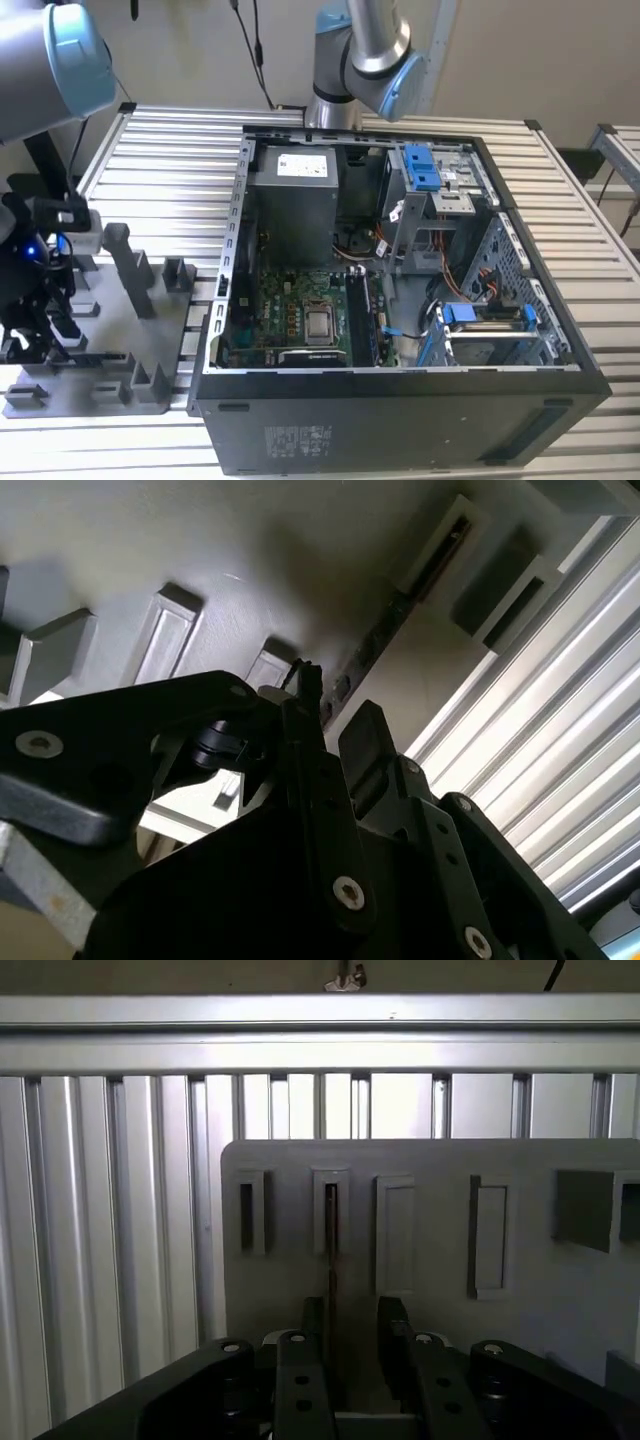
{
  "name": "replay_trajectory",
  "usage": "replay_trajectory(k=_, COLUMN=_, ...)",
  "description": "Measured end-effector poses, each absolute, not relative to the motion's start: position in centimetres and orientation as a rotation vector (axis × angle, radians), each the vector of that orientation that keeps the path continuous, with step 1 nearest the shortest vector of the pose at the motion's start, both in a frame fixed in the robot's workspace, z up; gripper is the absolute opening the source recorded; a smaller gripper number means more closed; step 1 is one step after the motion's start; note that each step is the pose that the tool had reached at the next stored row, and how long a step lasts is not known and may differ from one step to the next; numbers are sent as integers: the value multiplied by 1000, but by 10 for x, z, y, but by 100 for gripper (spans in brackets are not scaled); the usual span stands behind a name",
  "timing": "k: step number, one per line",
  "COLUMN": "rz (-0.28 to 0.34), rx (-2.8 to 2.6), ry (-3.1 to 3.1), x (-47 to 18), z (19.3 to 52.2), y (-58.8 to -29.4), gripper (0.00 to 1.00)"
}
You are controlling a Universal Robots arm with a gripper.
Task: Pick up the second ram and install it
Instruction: 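Pick up the second ram and move it above second insertion slot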
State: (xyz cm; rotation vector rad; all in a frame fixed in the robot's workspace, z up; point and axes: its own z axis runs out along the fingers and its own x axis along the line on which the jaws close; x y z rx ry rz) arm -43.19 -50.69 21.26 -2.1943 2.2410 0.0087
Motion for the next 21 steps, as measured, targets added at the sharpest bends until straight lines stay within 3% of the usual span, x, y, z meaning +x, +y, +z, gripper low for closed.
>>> replay_trajectory(k=21, rz=-17, rx=-2203, ry=2209, x=-431, z=199, y=-513, gripper=36)
